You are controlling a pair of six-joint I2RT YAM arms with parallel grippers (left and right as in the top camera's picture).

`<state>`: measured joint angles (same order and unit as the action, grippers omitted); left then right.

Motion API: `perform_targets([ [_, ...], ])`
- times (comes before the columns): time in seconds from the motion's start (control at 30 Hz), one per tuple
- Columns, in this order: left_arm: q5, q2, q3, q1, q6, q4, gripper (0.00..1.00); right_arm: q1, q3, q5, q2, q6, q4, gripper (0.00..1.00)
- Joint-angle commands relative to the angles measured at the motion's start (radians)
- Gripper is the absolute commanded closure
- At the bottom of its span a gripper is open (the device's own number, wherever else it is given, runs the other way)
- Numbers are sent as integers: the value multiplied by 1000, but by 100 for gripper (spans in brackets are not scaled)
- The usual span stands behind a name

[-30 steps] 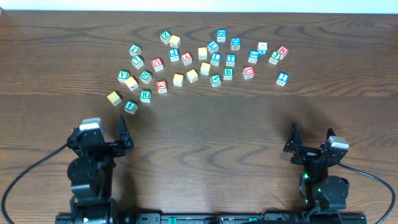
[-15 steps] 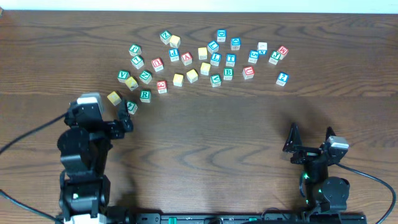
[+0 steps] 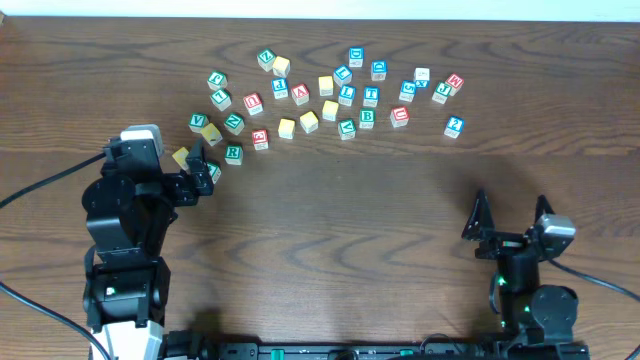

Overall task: Spell out ROBOT
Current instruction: 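Raise both arms and move the left gripper over the block pile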

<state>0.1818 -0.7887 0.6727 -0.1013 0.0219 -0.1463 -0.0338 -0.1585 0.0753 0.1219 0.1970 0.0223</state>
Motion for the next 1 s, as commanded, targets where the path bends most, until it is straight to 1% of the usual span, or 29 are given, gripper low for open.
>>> perform_targets([
  [0.0, 10, -9, 68, -5, 1, -31, 2, 7, -87, -7, 84, -20, -3, 1],
  [0.2, 10, -49, 160, -5, 1, -121, 2, 7, -262, -39, 305, -24, 50, 1],
  [0.4, 10, -142, 310, -5, 0, -253, 2, 7, -496, -100, 544, -24, 179, 1],
  [0.8, 10, -403, 645, -5, -3, -576, 3, 7, -1030, -181, 959, -43, 654, 1],
  [0.97, 10, -532, 789, -5, -3, -716, 2, 7, -1207, -213, 1104, -50, 811, 1],
])
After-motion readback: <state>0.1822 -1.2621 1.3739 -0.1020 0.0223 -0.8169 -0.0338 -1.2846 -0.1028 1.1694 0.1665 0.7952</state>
